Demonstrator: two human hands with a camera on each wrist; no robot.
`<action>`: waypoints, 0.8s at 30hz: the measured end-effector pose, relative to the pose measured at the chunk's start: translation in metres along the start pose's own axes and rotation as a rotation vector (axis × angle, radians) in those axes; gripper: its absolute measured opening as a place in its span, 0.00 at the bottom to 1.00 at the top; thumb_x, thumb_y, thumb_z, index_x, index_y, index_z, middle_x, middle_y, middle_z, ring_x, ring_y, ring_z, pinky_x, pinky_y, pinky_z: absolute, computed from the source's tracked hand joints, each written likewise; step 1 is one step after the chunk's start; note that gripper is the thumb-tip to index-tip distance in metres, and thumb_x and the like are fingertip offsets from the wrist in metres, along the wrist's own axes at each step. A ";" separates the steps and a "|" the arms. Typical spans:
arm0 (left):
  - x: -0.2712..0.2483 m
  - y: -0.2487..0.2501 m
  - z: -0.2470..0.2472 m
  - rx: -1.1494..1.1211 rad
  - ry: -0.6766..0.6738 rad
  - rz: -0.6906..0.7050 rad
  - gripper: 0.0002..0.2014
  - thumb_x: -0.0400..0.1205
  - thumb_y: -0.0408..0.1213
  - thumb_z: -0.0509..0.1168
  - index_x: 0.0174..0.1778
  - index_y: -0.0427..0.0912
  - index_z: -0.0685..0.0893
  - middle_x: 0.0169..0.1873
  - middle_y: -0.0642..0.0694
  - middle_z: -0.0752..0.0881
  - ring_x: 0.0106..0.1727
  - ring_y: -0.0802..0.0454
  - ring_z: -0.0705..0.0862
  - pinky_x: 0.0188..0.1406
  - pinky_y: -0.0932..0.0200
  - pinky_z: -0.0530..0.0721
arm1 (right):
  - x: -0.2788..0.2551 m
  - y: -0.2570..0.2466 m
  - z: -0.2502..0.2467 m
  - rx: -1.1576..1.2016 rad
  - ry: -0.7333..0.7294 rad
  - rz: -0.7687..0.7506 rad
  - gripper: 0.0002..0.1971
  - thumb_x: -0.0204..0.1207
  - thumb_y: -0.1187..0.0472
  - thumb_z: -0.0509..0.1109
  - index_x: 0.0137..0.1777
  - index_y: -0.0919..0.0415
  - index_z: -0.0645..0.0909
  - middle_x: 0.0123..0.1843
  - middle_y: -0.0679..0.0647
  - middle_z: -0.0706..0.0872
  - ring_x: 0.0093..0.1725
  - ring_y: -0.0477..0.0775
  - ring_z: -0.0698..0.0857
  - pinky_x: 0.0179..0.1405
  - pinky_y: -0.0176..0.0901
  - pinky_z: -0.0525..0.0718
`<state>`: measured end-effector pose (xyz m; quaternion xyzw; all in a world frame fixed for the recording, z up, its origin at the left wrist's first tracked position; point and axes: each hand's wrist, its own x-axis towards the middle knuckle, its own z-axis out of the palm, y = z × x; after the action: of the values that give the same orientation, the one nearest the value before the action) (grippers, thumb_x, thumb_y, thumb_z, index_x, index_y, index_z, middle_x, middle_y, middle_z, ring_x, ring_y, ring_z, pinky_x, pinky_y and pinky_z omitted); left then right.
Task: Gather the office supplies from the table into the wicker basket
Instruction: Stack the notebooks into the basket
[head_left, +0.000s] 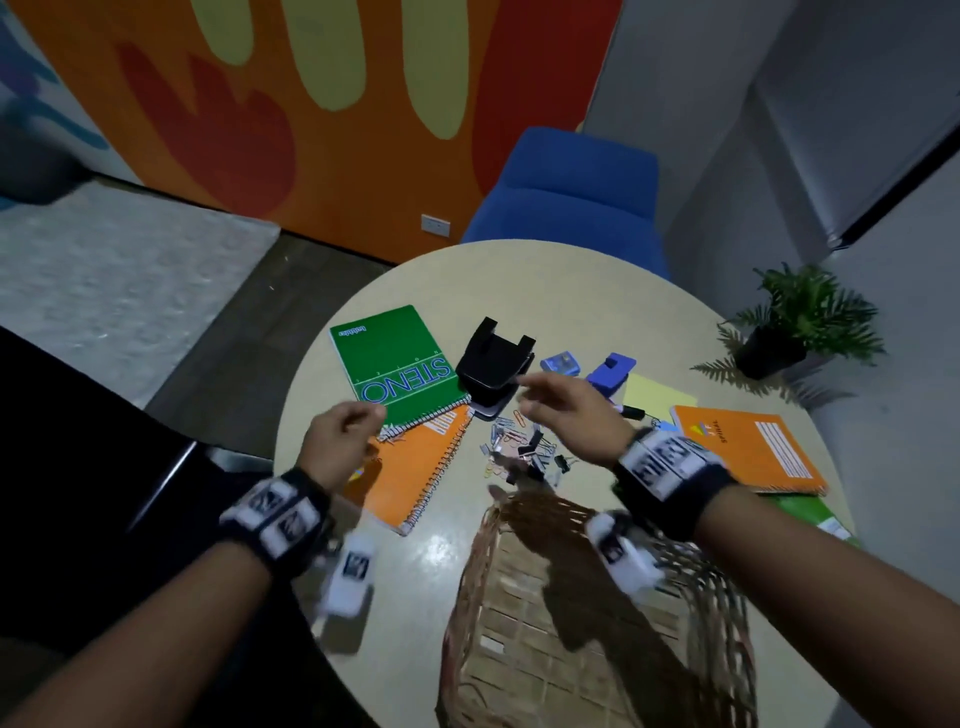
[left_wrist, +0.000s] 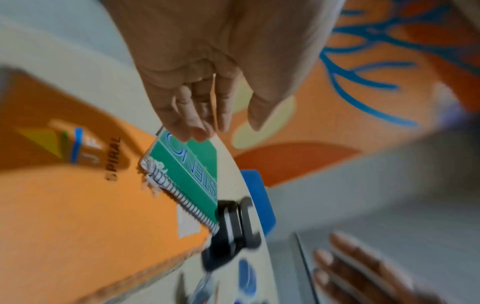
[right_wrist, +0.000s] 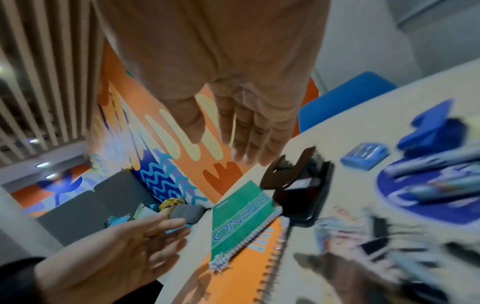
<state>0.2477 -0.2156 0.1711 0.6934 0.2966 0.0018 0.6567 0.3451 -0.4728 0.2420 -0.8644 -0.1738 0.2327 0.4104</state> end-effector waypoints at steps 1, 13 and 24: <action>0.018 0.005 0.001 -0.073 0.040 -0.075 0.07 0.80 0.41 0.68 0.43 0.41 0.85 0.38 0.37 0.83 0.39 0.41 0.82 0.41 0.46 0.82 | 0.023 -0.010 0.018 0.020 -0.024 0.017 0.20 0.80 0.60 0.67 0.71 0.61 0.75 0.66 0.57 0.84 0.64 0.53 0.83 0.65 0.41 0.79; 0.098 -0.020 0.013 -0.200 0.117 -0.428 0.13 0.81 0.47 0.65 0.38 0.40 0.78 0.35 0.42 0.74 0.38 0.42 0.74 0.41 0.51 0.81 | 0.136 0.026 0.145 -0.490 0.077 0.397 0.26 0.72 0.55 0.69 0.69 0.64 0.72 0.70 0.67 0.75 0.68 0.64 0.76 0.63 0.53 0.76; 0.082 -0.021 -0.012 0.020 0.166 -0.291 0.16 0.82 0.28 0.61 0.67 0.33 0.79 0.48 0.33 0.87 0.37 0.41 0.83 0.32 0.63 0.81 | 0.099 0.006 0.115 -0.092 0.142 0.349 0.27 0.78 0.60 0.68 0.76 0.65 0.69 0.73 0.63 0.77 0.69 0.62 0.79 0.68 0.49 0.76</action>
<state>0.3017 -0.1717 0.1220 0.6470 0.4471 -0.0392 0.6164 0.3654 -0.3557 0.1476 -0.9136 -0.0022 0.2304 0.3350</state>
